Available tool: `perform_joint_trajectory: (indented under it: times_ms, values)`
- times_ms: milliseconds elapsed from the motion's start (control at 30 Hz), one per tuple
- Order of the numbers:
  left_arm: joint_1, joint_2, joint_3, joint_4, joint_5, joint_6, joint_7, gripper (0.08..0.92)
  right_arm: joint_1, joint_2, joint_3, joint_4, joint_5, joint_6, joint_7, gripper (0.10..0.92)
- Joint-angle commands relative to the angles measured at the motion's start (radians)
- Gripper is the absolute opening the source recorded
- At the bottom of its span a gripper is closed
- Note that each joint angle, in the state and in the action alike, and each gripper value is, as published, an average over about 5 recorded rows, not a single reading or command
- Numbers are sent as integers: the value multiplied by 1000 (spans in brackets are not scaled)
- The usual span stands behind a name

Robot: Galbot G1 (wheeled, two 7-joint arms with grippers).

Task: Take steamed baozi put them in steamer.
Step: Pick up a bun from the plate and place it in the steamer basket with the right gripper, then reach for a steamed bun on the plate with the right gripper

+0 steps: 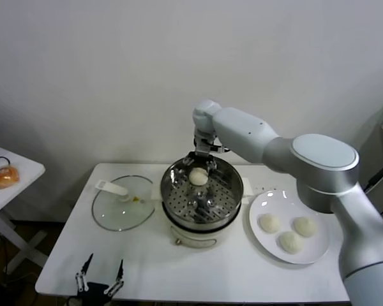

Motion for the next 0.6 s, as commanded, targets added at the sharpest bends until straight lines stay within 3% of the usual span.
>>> perform_joint_trajectory:
  times_ms: [33,300,600]
  values:
    - [4,-17,2,-5,5,0,-1,823,73,-48,-36,40,137,-2,-17,822]
    - [14,-18,0,-15,10,2,-2,823,344,-299,-397,274,650,-387,-24,823]
    - [10,-22,8,-10,19,2,0,823,447,-625,-608,561,685,-699,21,823]
